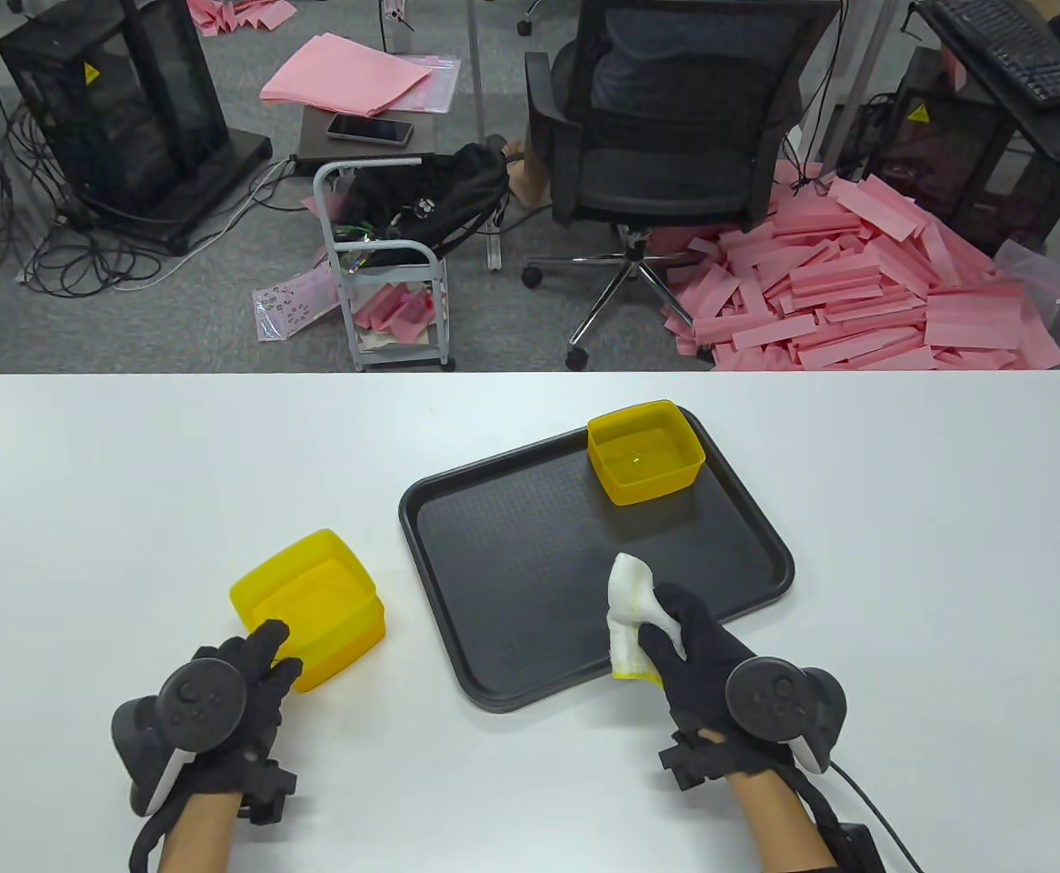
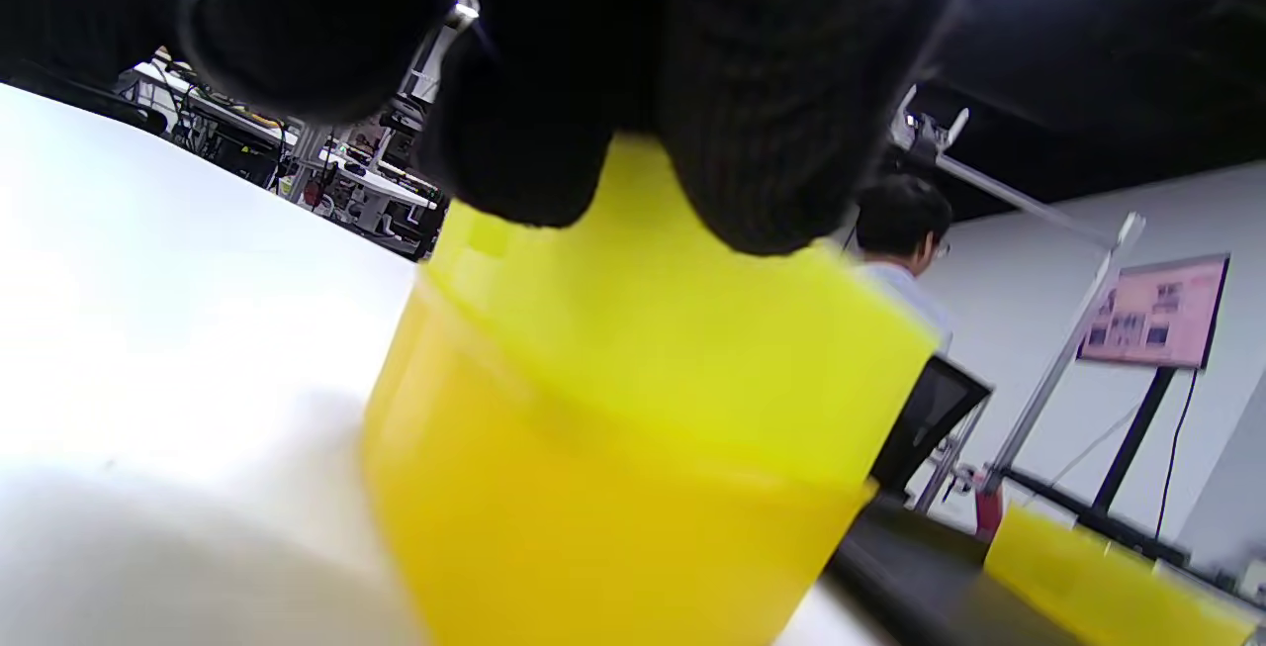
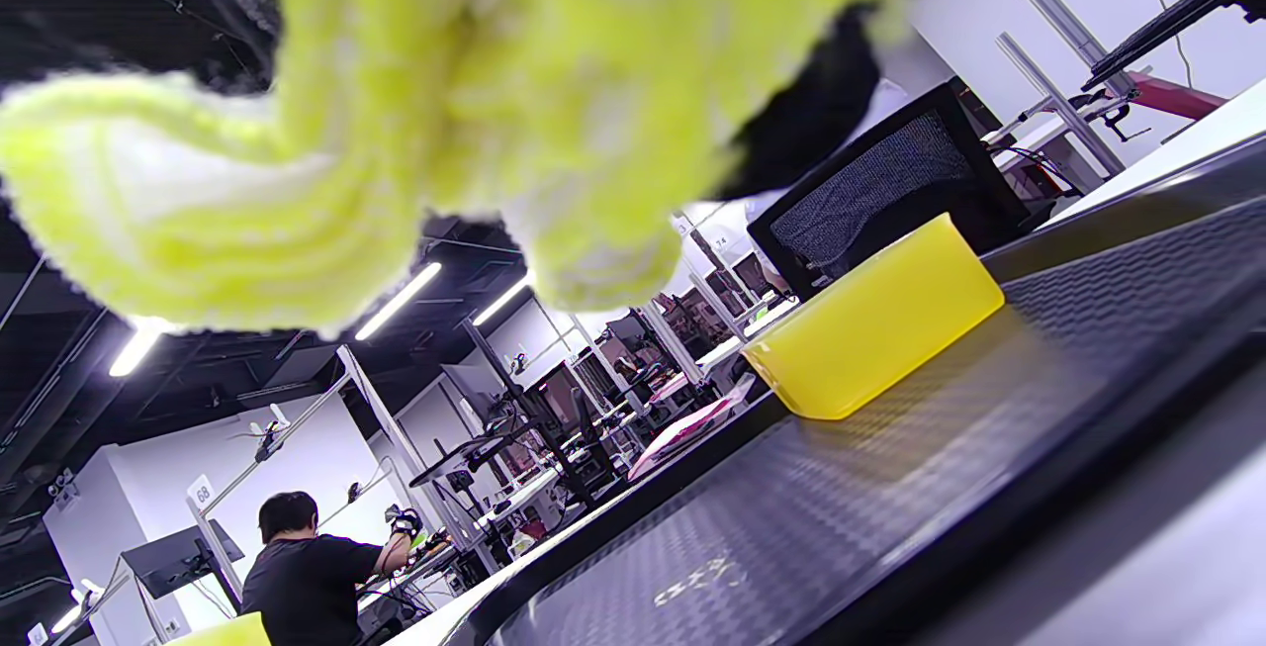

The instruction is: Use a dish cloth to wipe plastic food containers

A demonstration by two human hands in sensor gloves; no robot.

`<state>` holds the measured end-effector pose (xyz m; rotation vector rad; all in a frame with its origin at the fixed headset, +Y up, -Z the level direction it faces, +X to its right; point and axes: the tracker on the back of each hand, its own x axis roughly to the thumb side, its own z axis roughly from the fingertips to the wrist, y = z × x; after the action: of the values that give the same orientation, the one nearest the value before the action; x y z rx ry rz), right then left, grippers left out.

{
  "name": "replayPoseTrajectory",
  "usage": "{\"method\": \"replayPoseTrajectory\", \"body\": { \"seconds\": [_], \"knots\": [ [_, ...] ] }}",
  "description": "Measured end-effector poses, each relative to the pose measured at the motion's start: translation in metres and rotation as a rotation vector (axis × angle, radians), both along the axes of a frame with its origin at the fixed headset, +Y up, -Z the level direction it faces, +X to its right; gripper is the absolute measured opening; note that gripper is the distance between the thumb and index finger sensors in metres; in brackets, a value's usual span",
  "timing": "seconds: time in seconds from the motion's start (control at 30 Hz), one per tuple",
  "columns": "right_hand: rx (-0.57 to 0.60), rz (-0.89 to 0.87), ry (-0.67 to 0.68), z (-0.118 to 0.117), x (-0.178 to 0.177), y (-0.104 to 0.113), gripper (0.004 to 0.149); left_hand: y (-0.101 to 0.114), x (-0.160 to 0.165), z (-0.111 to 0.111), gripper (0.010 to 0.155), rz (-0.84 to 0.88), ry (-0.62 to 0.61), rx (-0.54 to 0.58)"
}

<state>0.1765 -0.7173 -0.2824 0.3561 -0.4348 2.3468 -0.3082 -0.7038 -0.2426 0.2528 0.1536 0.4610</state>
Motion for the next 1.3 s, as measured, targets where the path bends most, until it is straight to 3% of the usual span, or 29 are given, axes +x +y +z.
{"method": "replayPoseTrajectory", "body": {
  "seconds": [0.17,0.27,0.5,0.73,0.93,1.1,1.3],
  "knots": [
    [-0.029,-0.020,-0.015,-0.003,0.007,-0.001,0.055,0.038,0.018,-0.009,0.054,0.078,-0.054,0.066],
    [-0.050,-0.025,-0.034,-0.005,0.014,-0.005,0.055,0.058,0.052,-0.028,0.053,0.055,-0.135,0.095],
    [-0.092,-0.047,-0.064,-0.010,0.026,-0.011,0.055,0.071,0.143,-0.089,0.051,-0.022,-0.340,0.076],
    [-0.121,-0.089,-0.091,-0.015,0.037,-0.015,0.055,0.057,0.223,-0.155,0.052,-0.054,-0.439,-0.042],
    [-0.136,-0.147,-0.126,-0.018,0.051,-0.014,0.054,0.027,0.276,-0.214,0.055,-0.114,-0.446,-0.211],
    [-0.150,-0.168,-0.145,-0.021,0.059,-0.015,0.054,0.004,0.303,-0.247,0.062,-0.162,-0.413,-0.313],
    [-0.153,-0.182,-0.160,-0.024,0.066,-0.015,0.054,-0.024,0.321,-0.270,0.063,-0.117,-0.409,-0.396]
  ]
}}
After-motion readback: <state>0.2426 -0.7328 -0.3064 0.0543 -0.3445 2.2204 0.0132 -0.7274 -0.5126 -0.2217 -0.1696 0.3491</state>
